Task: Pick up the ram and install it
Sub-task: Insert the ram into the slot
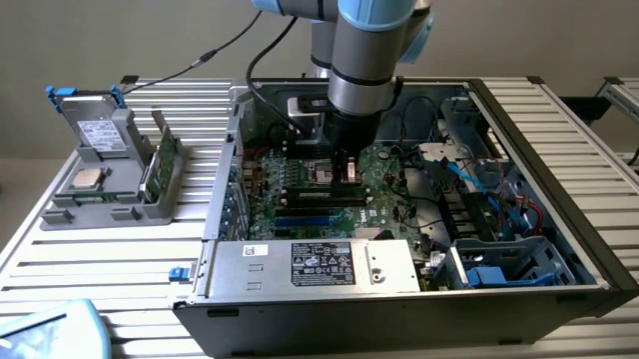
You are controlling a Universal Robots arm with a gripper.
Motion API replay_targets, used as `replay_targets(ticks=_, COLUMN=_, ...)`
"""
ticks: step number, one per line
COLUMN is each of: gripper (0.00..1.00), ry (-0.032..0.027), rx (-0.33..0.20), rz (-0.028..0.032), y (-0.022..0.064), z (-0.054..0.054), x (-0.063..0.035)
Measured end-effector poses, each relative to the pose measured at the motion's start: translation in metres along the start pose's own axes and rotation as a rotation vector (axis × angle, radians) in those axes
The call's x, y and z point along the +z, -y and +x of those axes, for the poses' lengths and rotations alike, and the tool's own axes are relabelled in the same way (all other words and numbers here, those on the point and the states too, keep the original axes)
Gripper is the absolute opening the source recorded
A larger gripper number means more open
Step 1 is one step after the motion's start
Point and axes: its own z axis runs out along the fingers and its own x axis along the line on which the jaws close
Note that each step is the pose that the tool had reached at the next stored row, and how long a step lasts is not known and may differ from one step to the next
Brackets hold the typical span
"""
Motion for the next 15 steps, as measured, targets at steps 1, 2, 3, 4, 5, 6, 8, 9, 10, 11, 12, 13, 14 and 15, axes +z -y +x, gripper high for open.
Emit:
replay_targets(ticks=1, gripper=0.13, ry=0.0002, rx=0.002, rz=0.0, y=-0.0005, z=-0.0001, x=0.0)
replay_targets(ticks=2, gripper=0.13, ry=0.0003, rx=0.003, rz=0.0, y=-0.0007, z=-0.0002, x=0.0)
replay_targets(ticks=3, gripper=0.13, ry=0.0003, rx=0.004, rz=-0.0001, y=-0.0007, z=-0.0002, x=0.0)
replay_targets(ticks=4, gripper=0.13, ry=0.0004, rx=0.005, rz=0.0, y=-0.0008, z=-0.0002, x=0.0001)
replay_targets(ticks=5, gripper=0.13, ry=0.0004, rx=0.005, rz=-0.0001, y=-0.0008, z=-0.0002, x=0.0001)
replay_targets(ticks=6, gripper=0.13, ry=0.0004, rx=0.006, rz=0.0009, y=-0.0009, z=-0.0003, x=0.0)
replay_targets(ticks=8, gripper=0.13, ry=0.0002, rx=0.006, rz=0.0058, y=-0.0009, z=-0.0005, x=-0.0004)
replay_targets(ticks=9, gripper=0.13, ry=0.0001, rx=0.006, rz=0.0078, y=-0.0008, z=-0.0005, x=-0.0004)
replay_targets(ticks=10, gripper=0.13, ry=-0.0016, rx=0.007, rz=0.0092, y=-0.0009, z=-0.0005, x=-0.0006)
replay_targets(ticks=11, gripper=0.13, ry=-0.0036, rx=0.007, rz=0.0098, y=-0.0009, z=-0.0005, x=-0.0006)
replay_targets(ticks=12, gripper=0.13, ry=-0.0044, rx=0.007, rz=0.0098, y=-0.0009, z=-0.0004, x=-0.0006)
replay_targets(ticks=13, gripper=0.13, ry=-0.0051, rx=0.007, rz=0.0098, y=-0.0008, z=-0.0004, x=-0.0006)
replay_targets(ticks=14, gripper=0.13, ry=-0.0065, rx=0.007, rz=0.0101, y=-0.0009, z=-0.0006, x=-0.0005)
replay_targets(ticks=15, gripper=0.13, ry=-0.0082, rx=0.007, rz=0.0104, y=-0.0011, z=-0.0006, x=-0.0004)
